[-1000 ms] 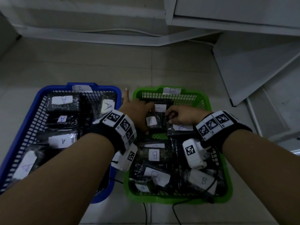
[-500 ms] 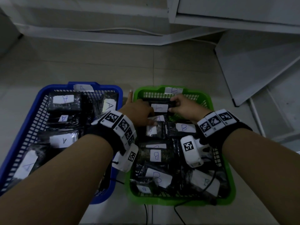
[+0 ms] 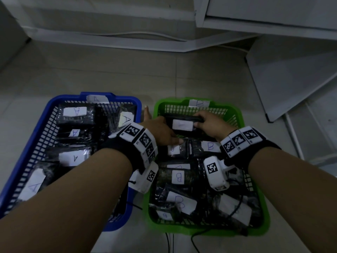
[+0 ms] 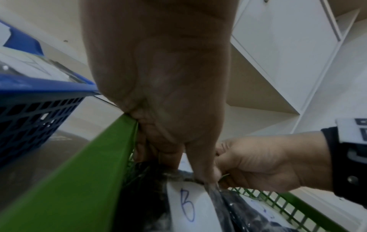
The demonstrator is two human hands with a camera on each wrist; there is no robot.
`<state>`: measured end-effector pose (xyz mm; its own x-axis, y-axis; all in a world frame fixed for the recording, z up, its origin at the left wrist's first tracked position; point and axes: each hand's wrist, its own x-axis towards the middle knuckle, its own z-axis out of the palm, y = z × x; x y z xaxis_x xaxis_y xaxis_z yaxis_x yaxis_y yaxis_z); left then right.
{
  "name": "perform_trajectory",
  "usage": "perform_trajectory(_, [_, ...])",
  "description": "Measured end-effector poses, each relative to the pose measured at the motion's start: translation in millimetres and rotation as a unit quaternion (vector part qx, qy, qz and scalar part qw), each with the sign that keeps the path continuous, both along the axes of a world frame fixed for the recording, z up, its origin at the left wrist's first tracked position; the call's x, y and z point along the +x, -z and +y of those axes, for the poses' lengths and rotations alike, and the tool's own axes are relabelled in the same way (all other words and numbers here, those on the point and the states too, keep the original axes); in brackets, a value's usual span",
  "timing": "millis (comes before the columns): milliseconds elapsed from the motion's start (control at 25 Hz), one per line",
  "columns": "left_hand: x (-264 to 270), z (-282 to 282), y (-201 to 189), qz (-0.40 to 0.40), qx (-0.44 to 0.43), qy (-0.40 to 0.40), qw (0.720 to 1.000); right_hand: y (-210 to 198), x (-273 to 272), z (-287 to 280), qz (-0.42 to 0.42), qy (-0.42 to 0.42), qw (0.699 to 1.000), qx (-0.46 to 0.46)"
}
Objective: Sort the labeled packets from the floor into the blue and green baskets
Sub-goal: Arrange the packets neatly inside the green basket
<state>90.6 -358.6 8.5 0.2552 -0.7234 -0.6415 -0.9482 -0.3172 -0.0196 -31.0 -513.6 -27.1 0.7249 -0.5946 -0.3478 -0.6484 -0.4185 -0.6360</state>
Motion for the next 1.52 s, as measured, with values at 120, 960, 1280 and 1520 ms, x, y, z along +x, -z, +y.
perform_trajectory(120, [-2,-1,-3,0.0,0.012,0.002,1.0,0,-9,-10,0.001,0.042,0.999,-0.018])
perform_trajectory(960, [-2,27,-4,0.14,-0.173,-0.02,0.975,-32,-58,21,0.165,-0.247,0.937,-0.182])
perform_trajectory(1280, [-39,67,-28,0.156,-0.263,-0.051,0.951,-59,-92,49,0.084,-0.093,0.981,-0.148])
perform_trajectory(1520, [-91,121,-36,0.235,-0.223,-0.035,0.945,-87,-151,107,0.065,-0.085,0.984,-0.144])
